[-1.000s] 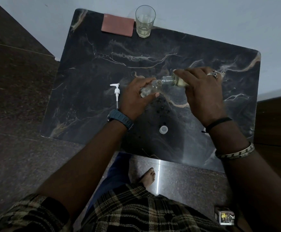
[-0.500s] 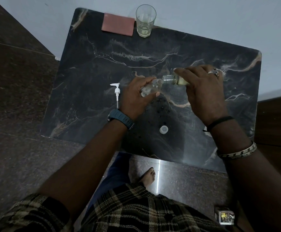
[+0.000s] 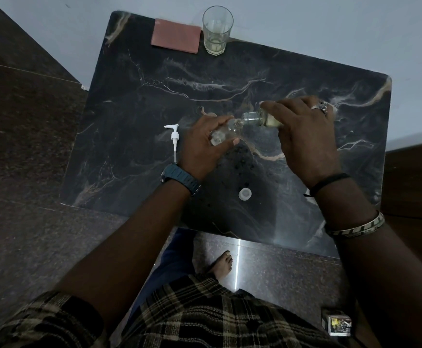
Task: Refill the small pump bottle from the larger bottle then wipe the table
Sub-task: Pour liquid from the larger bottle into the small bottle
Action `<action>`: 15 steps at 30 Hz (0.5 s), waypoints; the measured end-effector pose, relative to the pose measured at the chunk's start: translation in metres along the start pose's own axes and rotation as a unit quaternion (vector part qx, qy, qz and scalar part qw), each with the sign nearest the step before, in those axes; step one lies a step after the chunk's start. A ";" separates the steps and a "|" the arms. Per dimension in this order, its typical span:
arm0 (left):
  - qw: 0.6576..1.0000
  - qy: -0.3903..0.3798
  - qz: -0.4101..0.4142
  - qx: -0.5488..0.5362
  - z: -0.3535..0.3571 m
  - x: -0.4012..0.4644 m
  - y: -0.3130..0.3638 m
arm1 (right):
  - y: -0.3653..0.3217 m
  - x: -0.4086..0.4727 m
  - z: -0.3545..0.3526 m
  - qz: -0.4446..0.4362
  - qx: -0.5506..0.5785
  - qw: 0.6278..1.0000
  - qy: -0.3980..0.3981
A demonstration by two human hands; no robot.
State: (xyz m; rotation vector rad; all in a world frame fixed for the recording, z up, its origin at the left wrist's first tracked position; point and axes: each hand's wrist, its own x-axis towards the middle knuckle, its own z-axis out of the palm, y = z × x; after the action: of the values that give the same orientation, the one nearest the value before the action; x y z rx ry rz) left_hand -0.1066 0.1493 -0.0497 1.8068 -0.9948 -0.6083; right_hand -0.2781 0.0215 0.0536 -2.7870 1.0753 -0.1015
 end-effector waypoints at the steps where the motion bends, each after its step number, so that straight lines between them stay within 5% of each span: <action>1: 1.000 0.001 -0.001 0.001 0.000 0.000 0.000 | 0.000 0.000 0.000 -0.001 -0.001 1.000 -0.001; 15: 1.000 0.009 -0.001 0.000 0.000 0.001 -0.004 | -0.001 0.002 -0.002 -0.008 -0.014 1.000 0.004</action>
State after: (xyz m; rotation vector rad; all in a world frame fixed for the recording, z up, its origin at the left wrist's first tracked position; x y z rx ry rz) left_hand -0.1053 0.1494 -0.0534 1.8107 -0.9819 -0.5923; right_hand -0.2764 0.0205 0.0561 -2.8227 1.0651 -0.0989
